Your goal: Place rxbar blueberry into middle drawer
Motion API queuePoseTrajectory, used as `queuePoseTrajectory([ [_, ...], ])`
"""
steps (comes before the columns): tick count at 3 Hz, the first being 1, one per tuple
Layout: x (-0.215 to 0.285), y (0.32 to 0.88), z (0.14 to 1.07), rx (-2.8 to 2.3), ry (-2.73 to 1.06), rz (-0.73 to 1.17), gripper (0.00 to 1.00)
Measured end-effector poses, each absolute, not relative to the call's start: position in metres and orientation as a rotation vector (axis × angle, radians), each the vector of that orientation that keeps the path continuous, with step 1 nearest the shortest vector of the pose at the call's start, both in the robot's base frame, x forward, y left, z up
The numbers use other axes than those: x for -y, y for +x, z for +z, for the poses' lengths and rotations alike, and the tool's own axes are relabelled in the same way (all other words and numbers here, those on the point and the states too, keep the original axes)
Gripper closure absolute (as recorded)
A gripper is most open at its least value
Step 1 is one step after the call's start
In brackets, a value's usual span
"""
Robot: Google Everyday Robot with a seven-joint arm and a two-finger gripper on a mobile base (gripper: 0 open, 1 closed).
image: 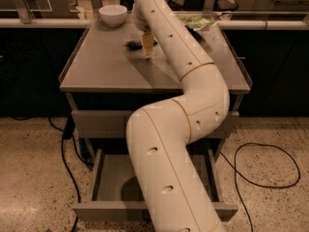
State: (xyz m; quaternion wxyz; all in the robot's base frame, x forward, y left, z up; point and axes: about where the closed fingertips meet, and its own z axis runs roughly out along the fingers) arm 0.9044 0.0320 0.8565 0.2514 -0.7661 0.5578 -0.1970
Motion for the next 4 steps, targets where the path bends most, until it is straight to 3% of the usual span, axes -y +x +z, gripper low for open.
queuePoseTrajectory([
  [2, -0.032, 0.907, 0.861, -1.521, -2.082, -0.57, 0.0],
  [4, -0.021, 0.914, 0.894, -1.512, -2.07, -0.74, 0.0],
])
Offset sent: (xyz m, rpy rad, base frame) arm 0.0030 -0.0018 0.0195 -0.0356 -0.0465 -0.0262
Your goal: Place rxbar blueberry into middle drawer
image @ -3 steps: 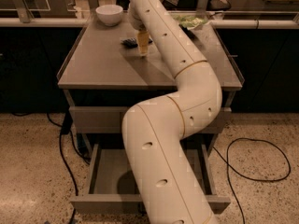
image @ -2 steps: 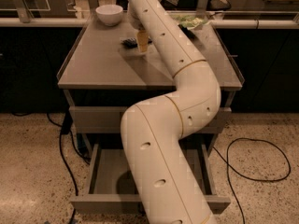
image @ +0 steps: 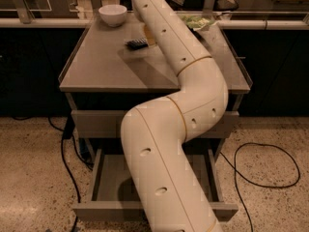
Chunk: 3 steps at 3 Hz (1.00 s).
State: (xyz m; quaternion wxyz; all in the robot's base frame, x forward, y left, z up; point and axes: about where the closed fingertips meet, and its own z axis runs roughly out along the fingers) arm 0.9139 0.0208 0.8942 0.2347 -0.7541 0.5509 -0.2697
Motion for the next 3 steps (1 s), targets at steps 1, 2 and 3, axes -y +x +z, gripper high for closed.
queuePoseTrajectory([
  [1, -0.017, 0.915, 0.899, -1.504, -2.087, -0.789, 0.0],
  [2, -0.018, 0.915, 0.875, -1.495, -2.165, -0.784, 0.0],
  [3, -0.016, 0.916, 0.873, -1.502, -2.164, -0.787, 0.0],
])
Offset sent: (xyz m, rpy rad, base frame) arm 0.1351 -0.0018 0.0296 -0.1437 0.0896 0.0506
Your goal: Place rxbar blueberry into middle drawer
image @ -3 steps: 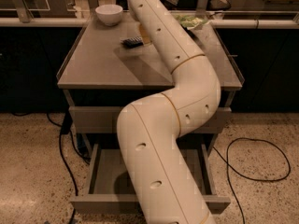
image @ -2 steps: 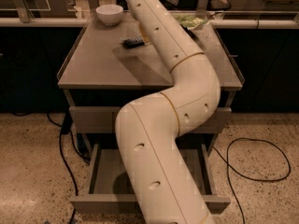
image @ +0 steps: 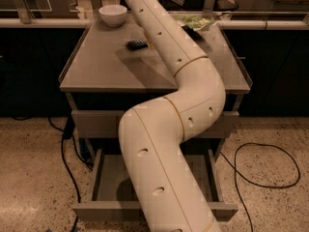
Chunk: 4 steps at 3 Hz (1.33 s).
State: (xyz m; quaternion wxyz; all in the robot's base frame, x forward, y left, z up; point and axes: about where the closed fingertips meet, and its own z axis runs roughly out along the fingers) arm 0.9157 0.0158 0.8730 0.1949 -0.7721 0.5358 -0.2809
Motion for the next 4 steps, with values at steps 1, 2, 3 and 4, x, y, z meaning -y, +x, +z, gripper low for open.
queuePoseTrajectory([
  [1, -0.014, 0.923, 0.874, -1.479, -2.156, -0.819, 0.0],
  [2, -0.021, 0.935, 0.872, -1.419, -2.158, -0.872, 0.0],
  [3, -0.035, 0.951, 0.866, -1.326, -2.162, -0.918, 0.0],
  [4, -0.035, 0.951, 0.866, -1.326, -2.163, -0.918, 0.0],
])
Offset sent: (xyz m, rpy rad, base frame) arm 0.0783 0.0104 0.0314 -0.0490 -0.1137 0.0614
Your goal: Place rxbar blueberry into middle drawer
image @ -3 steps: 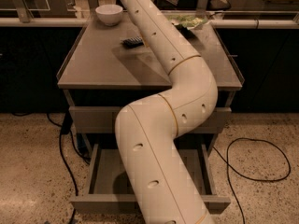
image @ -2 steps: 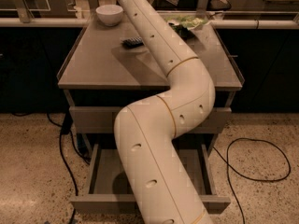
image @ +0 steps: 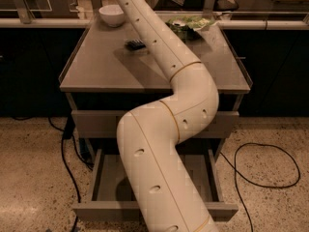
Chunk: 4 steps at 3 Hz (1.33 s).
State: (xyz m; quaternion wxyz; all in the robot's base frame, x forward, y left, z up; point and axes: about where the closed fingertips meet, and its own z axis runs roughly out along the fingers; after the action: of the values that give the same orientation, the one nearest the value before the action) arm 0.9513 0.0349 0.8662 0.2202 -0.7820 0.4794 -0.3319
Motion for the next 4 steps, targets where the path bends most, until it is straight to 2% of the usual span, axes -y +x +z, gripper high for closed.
queuePoseTrajectory([
  [2, -0.0349, 0.9513, 0.8661, -1.326, -2.163, -0.918, 0.44],
  [3, -0.0349, 0.9513, 0.8661, -1.326, -2.163, -0.918, 0.73],
  [4, -0.0349, 0.9513, 0.8661, -1.326, -2.163, -0.918, 0.89],
])
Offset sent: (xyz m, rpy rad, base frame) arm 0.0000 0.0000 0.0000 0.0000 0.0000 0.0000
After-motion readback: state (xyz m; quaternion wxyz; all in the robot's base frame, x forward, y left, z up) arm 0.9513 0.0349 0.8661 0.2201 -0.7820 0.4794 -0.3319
